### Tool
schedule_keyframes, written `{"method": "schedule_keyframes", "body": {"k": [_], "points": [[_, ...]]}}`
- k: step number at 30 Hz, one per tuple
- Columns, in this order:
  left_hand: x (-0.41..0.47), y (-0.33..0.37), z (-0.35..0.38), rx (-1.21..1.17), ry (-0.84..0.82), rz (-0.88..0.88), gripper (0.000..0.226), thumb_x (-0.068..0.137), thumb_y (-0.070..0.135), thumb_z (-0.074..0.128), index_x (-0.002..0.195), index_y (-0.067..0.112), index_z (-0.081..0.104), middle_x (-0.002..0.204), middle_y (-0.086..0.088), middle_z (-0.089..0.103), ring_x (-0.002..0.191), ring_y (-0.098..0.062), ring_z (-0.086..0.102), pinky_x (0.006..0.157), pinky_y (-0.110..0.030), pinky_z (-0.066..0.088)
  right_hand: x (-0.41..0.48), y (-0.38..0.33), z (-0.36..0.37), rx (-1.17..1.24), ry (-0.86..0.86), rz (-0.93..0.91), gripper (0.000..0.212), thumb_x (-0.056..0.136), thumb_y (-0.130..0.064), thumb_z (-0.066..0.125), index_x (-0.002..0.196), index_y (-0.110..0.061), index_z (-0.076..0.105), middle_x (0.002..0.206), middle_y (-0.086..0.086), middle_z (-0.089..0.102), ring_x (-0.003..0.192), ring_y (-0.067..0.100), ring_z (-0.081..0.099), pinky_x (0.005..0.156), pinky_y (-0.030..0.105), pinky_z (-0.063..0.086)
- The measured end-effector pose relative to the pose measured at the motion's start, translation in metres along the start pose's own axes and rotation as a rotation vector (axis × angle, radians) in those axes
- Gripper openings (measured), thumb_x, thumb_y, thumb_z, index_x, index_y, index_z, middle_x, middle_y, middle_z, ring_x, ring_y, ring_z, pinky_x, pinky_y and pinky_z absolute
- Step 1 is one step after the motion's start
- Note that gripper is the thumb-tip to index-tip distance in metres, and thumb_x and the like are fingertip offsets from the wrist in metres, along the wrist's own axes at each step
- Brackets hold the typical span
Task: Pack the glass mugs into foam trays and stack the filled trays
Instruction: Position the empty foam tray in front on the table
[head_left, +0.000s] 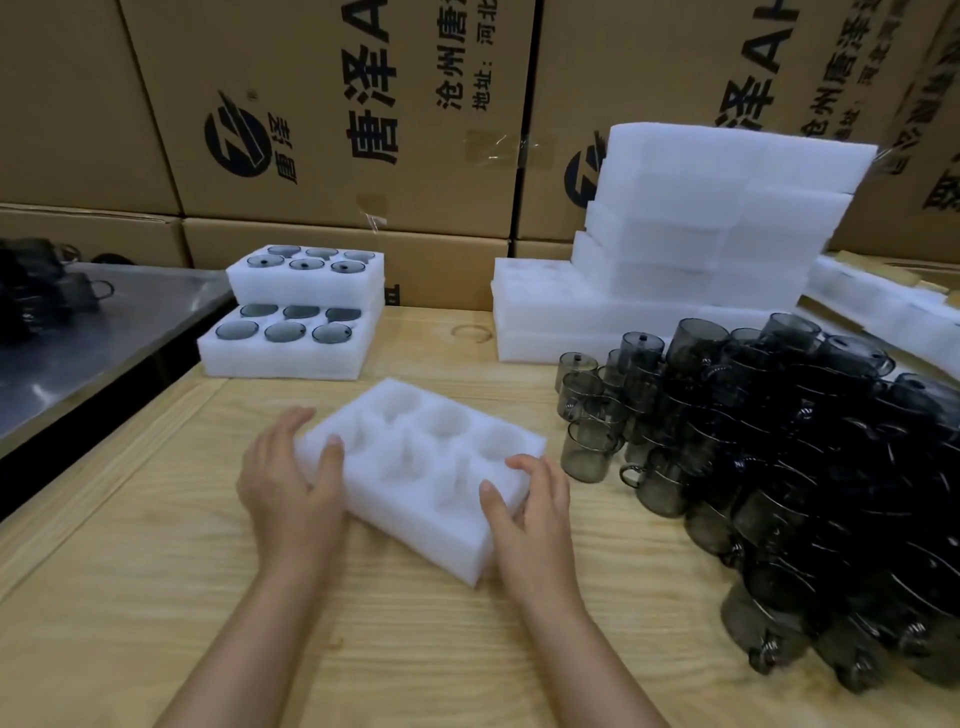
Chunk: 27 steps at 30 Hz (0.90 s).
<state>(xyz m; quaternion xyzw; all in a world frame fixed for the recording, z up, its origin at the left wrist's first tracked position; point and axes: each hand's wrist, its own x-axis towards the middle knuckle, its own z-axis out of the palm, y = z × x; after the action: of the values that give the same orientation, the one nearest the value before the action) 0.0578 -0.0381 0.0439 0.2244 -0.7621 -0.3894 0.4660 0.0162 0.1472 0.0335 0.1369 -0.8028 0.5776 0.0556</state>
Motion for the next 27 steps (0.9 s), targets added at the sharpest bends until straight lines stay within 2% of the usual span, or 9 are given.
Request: {"method": "schedule_keyframes", "body": {"k": [3, 5, 8, 10, 13, 18, 21, 24, 27], "points": [[0.019, -0.022, -0.011, -0.303, 0.026, -0.439, 0.034, 0.094, 0.025, 0.053, 0.127, 0.017, 0.054, 0.125, -0.004, 0.057, 0.111, -0.020, 0.053, 0.090, -0.029, 0.038, 0.003, -0.003, -0.004, 0.054, -0.020, 0.038, 0.032, 0.074, -0.026, 0.055, 0.105, -0.028, 0.049, 0.123, -0.003, 0.047, 0.116, 0.015, 0.045, 0.100, 0.033, 0.038], [0.027, -0.028, -0.016, -0.491, -0.057, -0.558, 0.033, 0.097, 0.024, 0.051, 0.129, 0.019, 0.051, 0.118, -0.009, 0.062, 0.100, -0.022, 0.061, 0.084, -0.033, 0.046, 0.007, -0.002, -0.011, 0.083, -0.053, 0.106, 0.032, 0.076, -0.016, 0.057, 0.105, -0.030, 0.054, 0.113, -0.001, 0.058, 0.101, 0.016, 0.054, 0.089, 0.032, 0.044], [0.030, -0.029, -0.020, -0.476, -0.277, -0.529, 0.022, 0.095, 0.019, 0.052, 0.116, 0.022, 0.060, 0.093, -0.003, 0.072, 0.064, -0.008, 0.064, 0.059, -0.023, 0.049, 0.015, 0.001, -0.030, 0.094, -0.083, 0.209, 0.038, 0.078, -0.007, 0.057, 0.103, -0.037, 0.060, 0.096, 0.011, 0.065, 0.077, 0.020, 0.056, 0.069, 0.029, 0.045], [0.028, -0.029, -0.021, -0.427, -0.402, -0.488, 0.019, 0.092, 0.016, 0.054, 0.106, 0.023, 0.065, 0.082, 0.002, 0.074, 0.049, -0.004, 0.058, 0.047, -0.015, 0.046, 0.018, 0.001, -0.044, 0.069, -0.092, 0.243, 0.037, 0.079, -0.008, 0.056, 0.101, -0.038, 0.061, 0.099, 0.008, 0.064, 0.085, 0.019, 0.062, 0.065, 0.025, 0.045], [0.025, -0.028, -0.018, -0.419, -0.409, -0.464, 0.022, 0.092, 0.015, 0.057, 0.113, 0.013, 0.064, 0.077, -0.004, 0.070, 0.053, -0.012, 0.059, 0.051, -0.024, 0.048, 0.020, 0.001, -0.057, 0.054, -0.145, 0.254, 0.034, 0.079, -0.008, 0.055, 0.095, -0.038, 0.061, 0.105, -0.011, 0.060, 0.097, 0.006, 0.056, 0.064, 0.017, 0.040], [0.015, -0.015, -0.008, -0.446, -0.590, -0.396, 0.043, 0.088, 0.005, 0.063, 0.127, 0.021, 0.056, 0.111, 0.000, 0.064, 0.093, -0.010, 0.065, 0.069, -0.020, 0.052, 0.019, -0.001, -0.058, -0.037, -0.185, 0.223, 0.027, 0.079, -0.014, 0.057, 0.096, -0.035, 0.058, 0.086, -0.017, 0.055, 0.069, 0.005, 0.051, 0.059, 0.020, 0.039], [0.016, -0.014, -0.007, -0.518, -0.614, -0.414, 0.046, 0.083, -0.005, 0.062, 0.125, 0.014, 0.059, 0.104, -0.011, 0.069, 0.085, -0.020, 0.068, 0.064, -0.022, 0.055, 0.026, -0.007, -0.058, -0.021, -0.011, 0.144, 0.014, 0.085, -0.021, 0.059, 0.095, -0.030, 0.059, 0.091, -0.015, 0.059, 0.087, 0.003, 0.054, 0.065, 0.017, 0.038], [0.018, -0.017, -0.005, -0.548, -0.594, -0.418, 0.043, 0.083, -0.007, 0.062, 0.121, 0.013, 0.061, 0.088, -0.003, 0.072, 0.076, -0.017, 0.069, 0.061, -0.023, 0.055, 0.042, -0.015, -0.064, -0.159, 0.234, 0.035, 0.011, 0.089, -0.022, 0.053, 0.097, -0.024, 0.059, 0.094, -0.004, 0.062, 0.087, 0.017, 0.054, 0.067, 0.027, 0.036], [0.020, -0.020, -0.002, -0.557, -0.593, -0.396, 0.041, 0.083, -0.008, 0.061, 0.119, 0.012, 0.062, 0.081, 0.002, 0.073, 0.073, -0.014, 0.070, 0.059, -0.022, 0.054, 0.059, -0.010, -0.072, -0.444, 0.147, 0.030, 0.029, 0.094, -0.014, 0.044, 0.121, -0.015, 0.055, 0.119, 0.005, 0.058, 0.106, 0.025, 0.053, 0.082, 0.032, 0.040]]}}
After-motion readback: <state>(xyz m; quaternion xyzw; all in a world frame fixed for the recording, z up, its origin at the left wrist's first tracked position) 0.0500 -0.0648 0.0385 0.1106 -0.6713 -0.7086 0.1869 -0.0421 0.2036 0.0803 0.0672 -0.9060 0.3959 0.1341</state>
